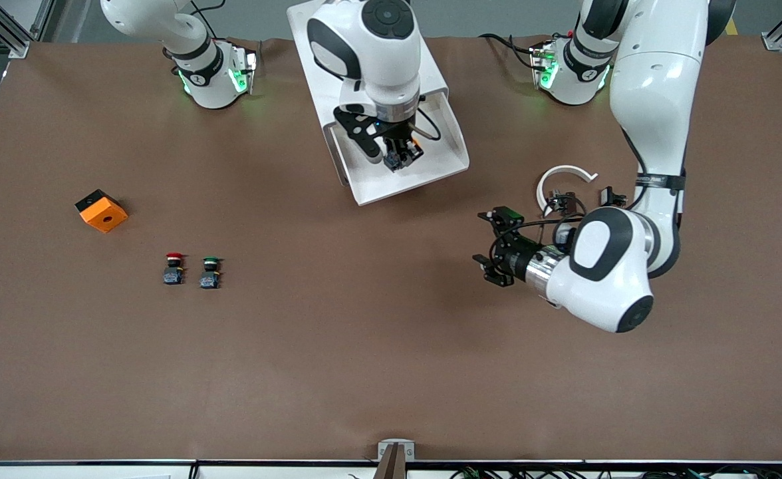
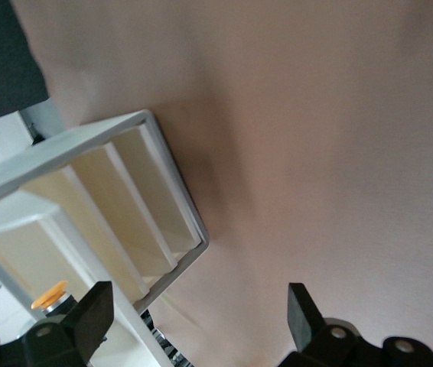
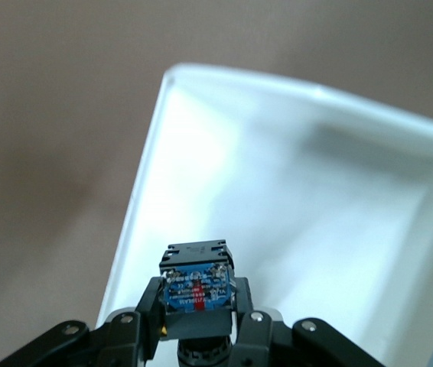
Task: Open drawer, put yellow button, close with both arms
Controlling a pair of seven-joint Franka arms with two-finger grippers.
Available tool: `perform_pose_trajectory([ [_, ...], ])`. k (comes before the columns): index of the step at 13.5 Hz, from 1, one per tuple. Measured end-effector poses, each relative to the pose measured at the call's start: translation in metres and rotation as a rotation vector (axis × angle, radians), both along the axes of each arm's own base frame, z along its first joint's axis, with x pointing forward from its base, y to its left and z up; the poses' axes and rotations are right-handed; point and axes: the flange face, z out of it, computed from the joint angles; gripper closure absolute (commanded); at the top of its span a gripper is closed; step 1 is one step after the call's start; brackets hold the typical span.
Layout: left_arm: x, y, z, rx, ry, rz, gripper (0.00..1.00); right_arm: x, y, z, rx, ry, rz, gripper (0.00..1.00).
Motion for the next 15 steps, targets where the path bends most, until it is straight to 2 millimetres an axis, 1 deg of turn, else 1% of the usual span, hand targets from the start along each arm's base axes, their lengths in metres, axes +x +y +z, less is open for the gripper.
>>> perform_pose_trajectory([
  [2,0.007,0.014,0.005,-0.035,-0.077,-0.047,0.00,-0.007,0.014,-0.005,0.001,-0.001,0.018,1.00],
  [5,0.014,0.025,0.030,-0.048,-0.211,-0.144,0.00,-0.010,0.029,-0.020,-0.008,0.004,0.035,1.00],
  [6,0.015,0.027,0.038,-0.049,-0.250,-0.172,0.00,-0.009,0.033,-0.024,-0.014,0.000,0.041,0.56],
  [7,0.016,0.028,0.044,-0.057,-0.290,-0.198,0.00,-0.008,0.035,-0.025,-0.018,-0.008,0.048,0.01],
  [9,0.018,0.024,0.050,-0.084,-0.370,-0.275,0.00,-0.006,0.036,-0.027,-0.025,-0.018,0.054,0.00],
  [10,0.017,0.019,0.049,-0.085,-0.404,-0.331,0.00,-0.006,0.036,-0.028,-0.028,-0.018,0.057,0.00],
  [11,0.015,0.010,0.047,-0.073,-0.438,-0.389,0.00,-0.004,0.036,-0.028,-0.028,-0.020,0.060,0.00],
  [13,0.007,-0.021,0.045,-0.017,-0.503,-0.512,0.00,0.001,0.034,-0.019,-0.035,-0.019,0.091,0.00],
  [15,-0.007,-0.059,0.049,0.019,-0.564,-0.635,0.00,0.011,0.027,0.002,-0.056,-0.008,0.135,0.00],
])
